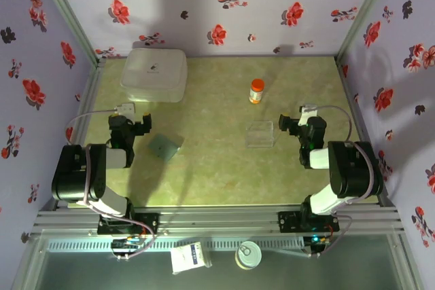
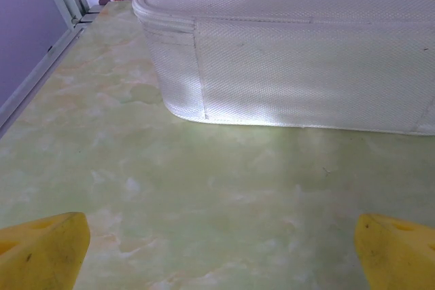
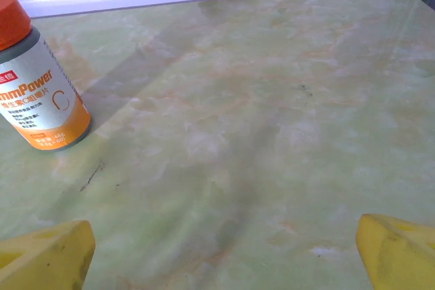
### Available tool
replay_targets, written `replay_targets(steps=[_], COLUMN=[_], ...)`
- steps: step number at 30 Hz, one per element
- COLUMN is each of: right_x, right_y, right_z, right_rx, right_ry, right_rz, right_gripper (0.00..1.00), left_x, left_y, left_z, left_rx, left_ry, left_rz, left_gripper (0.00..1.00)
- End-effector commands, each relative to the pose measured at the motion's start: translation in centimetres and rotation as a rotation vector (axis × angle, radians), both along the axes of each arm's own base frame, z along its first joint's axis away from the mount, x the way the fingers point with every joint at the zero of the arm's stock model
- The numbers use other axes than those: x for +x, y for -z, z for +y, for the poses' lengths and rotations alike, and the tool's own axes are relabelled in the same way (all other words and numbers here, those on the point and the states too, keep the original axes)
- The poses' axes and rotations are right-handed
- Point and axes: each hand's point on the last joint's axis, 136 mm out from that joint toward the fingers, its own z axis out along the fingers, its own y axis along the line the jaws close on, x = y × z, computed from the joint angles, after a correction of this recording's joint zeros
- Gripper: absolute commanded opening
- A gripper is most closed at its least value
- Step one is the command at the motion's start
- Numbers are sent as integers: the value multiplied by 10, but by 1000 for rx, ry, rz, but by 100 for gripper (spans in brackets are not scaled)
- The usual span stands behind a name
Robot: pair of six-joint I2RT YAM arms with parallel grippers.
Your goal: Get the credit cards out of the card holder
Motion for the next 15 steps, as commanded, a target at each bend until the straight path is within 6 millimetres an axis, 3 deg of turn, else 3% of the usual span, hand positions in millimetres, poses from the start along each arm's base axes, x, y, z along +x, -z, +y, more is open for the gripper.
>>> replay_targets(steps=[1,15], right_x=[7,8], right_y=[-6,-7], right_z=[0,0], right_rx=[16,21], right_ry=[-16,-17], right_rz=[-16,-18], right_gripper=[99,99], left_x=[5,5], left_y=[-4,-4], left_z=[1,1], left_rx=[-6,-9], left_ry=[4,6], left_rz=[-8,-8], left_gripper=[100,100])
